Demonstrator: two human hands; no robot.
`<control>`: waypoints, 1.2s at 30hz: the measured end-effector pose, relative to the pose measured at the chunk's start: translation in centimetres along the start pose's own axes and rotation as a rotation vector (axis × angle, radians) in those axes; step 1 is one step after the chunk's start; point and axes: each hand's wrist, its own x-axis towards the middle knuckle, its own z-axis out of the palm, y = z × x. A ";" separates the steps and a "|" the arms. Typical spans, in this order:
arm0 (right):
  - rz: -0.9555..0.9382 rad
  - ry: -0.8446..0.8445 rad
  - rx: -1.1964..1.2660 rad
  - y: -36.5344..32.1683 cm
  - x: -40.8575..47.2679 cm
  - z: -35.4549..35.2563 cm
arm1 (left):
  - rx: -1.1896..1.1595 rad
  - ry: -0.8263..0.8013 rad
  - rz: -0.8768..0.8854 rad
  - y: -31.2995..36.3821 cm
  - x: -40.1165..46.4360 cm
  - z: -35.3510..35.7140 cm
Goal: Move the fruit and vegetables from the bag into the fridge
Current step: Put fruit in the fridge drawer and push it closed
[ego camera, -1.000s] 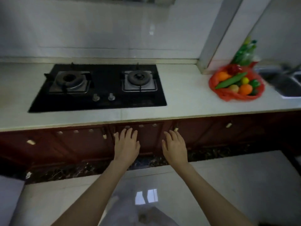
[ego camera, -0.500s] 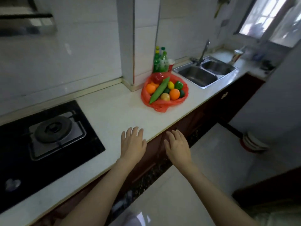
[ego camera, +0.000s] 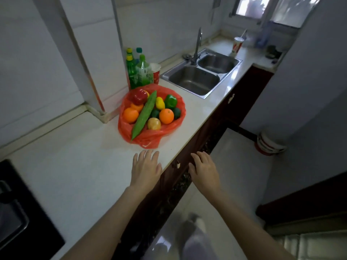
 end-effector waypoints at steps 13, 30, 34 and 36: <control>-0.324 -0.095 0.019 8.7 19.7 0.1 | -0.032 0.018 -0.340 5.5 13.7 3.7; -0.547 -0.245 0.073 2.5 33.4 4.3 | -0.019 0.079 -0.563 -1.7 19.9 4.3; -0.586 -0.303 0.054 2.0 35.1 5.4 | -0.032 0.083 -0.623 -2.1 20.0 4.8; -0.616 -0.333 0.057 1.9 36.2 5.9 | -0.032 0.092 -0.658 -2.0 20.3 5.2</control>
